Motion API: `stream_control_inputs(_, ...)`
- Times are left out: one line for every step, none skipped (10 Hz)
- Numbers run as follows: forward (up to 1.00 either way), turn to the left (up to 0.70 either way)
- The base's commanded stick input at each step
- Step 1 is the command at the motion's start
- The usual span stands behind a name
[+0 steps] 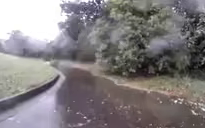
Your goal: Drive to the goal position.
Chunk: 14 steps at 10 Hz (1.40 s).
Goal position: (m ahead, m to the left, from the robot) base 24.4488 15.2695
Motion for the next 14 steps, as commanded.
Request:
stream_control_inputs(1.0, 0.0)
stream_control_inputs(1.0, 0.0)
stream_control_inputs(1.0, 0.18)
stream_control_inputs(1.0, 0.4)
stream_control_inputs(1.0, 0.4)
stream_control_inputs(1.0, 0.39)
stream_control_inputs(1.0, 0.35)
stream_control_inputs(1.0, 0.1)
stream_control_inputs(1.0, 0.0)
stream_control_inputs(1.0, 0.0)
stream_control_inputs(1.0, 0.0)
stream_control_inputs(1.0, 0.0)
stream_control_inputs(1.0, 0.0)
stream_control_inputs(1.0, 0.0)
